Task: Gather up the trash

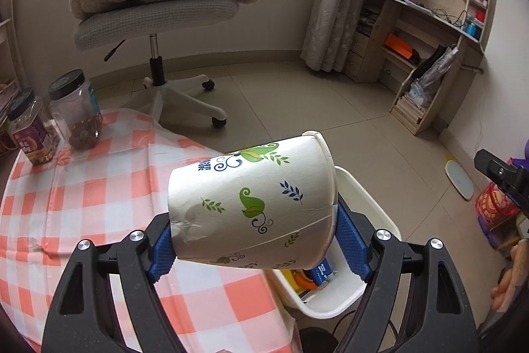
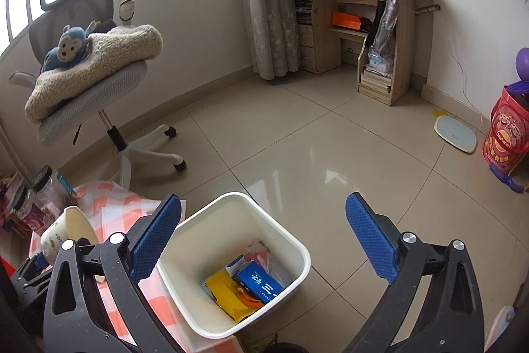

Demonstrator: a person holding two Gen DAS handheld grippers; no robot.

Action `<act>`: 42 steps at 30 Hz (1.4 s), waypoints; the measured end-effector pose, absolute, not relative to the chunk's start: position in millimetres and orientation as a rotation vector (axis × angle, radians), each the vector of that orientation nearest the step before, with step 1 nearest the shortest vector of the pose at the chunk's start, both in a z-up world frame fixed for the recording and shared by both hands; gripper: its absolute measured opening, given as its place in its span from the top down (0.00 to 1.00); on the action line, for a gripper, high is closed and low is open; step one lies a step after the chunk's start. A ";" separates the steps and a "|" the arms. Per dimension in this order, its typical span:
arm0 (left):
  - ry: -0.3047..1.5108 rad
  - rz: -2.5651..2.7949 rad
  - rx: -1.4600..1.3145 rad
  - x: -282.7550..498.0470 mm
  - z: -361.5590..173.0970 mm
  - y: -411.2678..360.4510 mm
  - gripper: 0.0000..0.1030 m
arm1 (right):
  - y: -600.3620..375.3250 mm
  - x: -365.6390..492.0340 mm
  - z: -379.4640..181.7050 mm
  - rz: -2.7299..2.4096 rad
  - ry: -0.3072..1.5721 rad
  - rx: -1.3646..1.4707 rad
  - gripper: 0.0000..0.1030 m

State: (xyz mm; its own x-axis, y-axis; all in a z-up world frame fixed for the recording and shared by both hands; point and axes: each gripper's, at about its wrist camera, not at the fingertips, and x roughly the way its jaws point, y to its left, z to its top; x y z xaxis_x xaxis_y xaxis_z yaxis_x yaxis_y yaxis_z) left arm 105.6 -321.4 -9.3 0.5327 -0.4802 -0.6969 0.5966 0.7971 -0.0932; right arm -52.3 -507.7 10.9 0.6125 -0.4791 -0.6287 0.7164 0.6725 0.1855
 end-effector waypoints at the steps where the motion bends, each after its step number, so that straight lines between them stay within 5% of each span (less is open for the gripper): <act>1: 0.778 -0.660 0.167 103.7 -7.0 -334.3 0.23 | -511.6 -58.8 13.1 -0.727 0.566 0.457 0.07; 12: 0.835 -0.717 0.212 91.5 -3.6 -380.1 0.09 | -518.7 -96.3 26.6 -0.785 0.469 0.472 0.07; 23: 0.487 -0.481 0.233 53.8 50.0 -266.5 0.07 | -423.3 -73.9 52.0 -0.727 0.404 0.241 0.07; 42: 0.536 -0.237 0.082 78.2 31.8 -97.3 0.07 | -291.6 -10.7 38.0 -0.517 0.432 0.158 0.07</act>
State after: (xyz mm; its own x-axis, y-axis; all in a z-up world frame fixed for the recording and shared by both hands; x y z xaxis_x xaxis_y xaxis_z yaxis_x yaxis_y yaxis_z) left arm 78.2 -97.3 31.8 0.8330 -0.2024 -0.5149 0.2449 0.9694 0.0151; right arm -10.7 -291.6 38.0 0.7816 -0.4441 -0.4380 0.5099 0.8594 0.0387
